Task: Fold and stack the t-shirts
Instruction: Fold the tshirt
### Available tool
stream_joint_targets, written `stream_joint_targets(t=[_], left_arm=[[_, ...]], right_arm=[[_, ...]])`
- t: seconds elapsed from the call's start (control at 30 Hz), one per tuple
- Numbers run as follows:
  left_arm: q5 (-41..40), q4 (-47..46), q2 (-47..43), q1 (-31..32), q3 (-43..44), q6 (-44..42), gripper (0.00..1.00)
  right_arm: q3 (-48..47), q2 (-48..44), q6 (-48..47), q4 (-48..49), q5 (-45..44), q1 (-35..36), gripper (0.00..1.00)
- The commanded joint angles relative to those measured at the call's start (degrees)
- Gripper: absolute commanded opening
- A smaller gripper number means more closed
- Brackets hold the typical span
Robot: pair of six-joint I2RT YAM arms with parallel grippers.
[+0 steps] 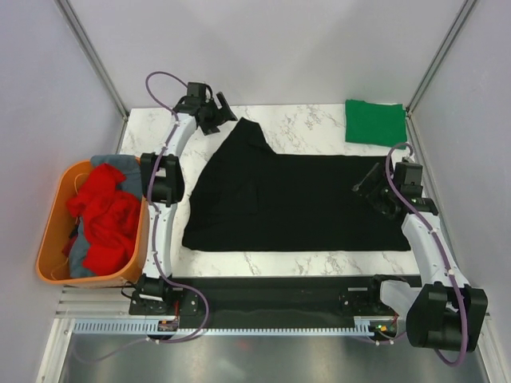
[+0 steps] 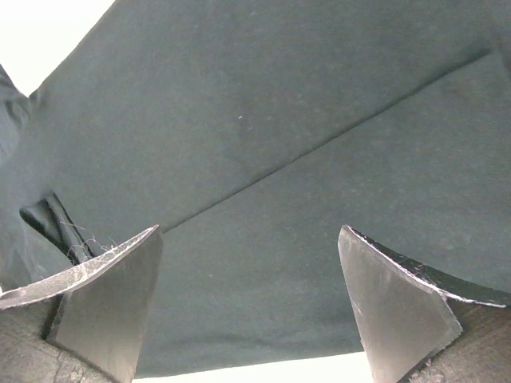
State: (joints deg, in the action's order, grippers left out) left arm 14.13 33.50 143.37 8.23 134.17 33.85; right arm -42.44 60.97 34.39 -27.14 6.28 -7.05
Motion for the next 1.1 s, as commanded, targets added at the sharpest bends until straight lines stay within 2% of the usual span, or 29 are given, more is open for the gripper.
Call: stream_joint_targets(t=[0.0,0.07,0.23,0.5,0.57,0.6,0.67,0.73,0.83,0.87,0.9,1.07], left_arm=[[2.8,-3.9,6.6,1.0,9.1,-2.7,0.92],[1.1,-8.1,9.2,1.8,8.7,-2.4,0.92],[-0.1,-10.9,13.2,2.1,8.6,1.2,0.91],[6.2,-12.7,16.0,3.2,7.2,4.3,0.74],[7.0,-12.9,16.1,3.0,7.0,4.8,0.68],[7.8,-13.2,16.4,2.8,7.0,5.3,0.57],[11.2,-15.5,17.0,2.3,6.5,5.8,0.45],[12.8,-16.8,17.0,2.1,6.1,5.9,0.4],[14.5,-17.8,17.2,1.9,5.8,6.1,0.24],[14.9,-17.9,17.0,1.9,5.6,6.0,0.17],[14.9,-18.1,16.9,1.8,5.3,6.1,0.02],[15.4,-21.7,14.9,1.3,0.2,6.8,0.02]], right_arm=[[1.4,-0.2,-1.0,3.0,-2.4,2.9,0.98],[1.8,-0.2,-0.6,3.7,-2.8,4.1,0.98],[2.2,-1.1,-1.0,3.2,-3.9,6.0,0.98],[-0.8,0.7,-1.8,2.3,-7.5,6.0,0.98],[-2.4,1.9,-2.2,2.0,-8.0,6.0,0.98],[-4.0,2.9,-2.1,1.9,-8.3,6.0,0.98],[-6.4,5.1,-2.3,2.0,-10.2,6.0,0.98],[-8.3,6.8,-2.3,2.0,-11.1,5.9,0.98],[-12.3,10.9,-2.2,2.1,-12.4,5.9,0.98],[-13.4,12.0,-2.1,2.3,-12.8,5.9,0.98],[-15.6,14.2,-2.2,2.4,-13.3,5.7,0.98],[-23.3,24.1,-3.5,4.7,-15.3,1.3,0.98]])
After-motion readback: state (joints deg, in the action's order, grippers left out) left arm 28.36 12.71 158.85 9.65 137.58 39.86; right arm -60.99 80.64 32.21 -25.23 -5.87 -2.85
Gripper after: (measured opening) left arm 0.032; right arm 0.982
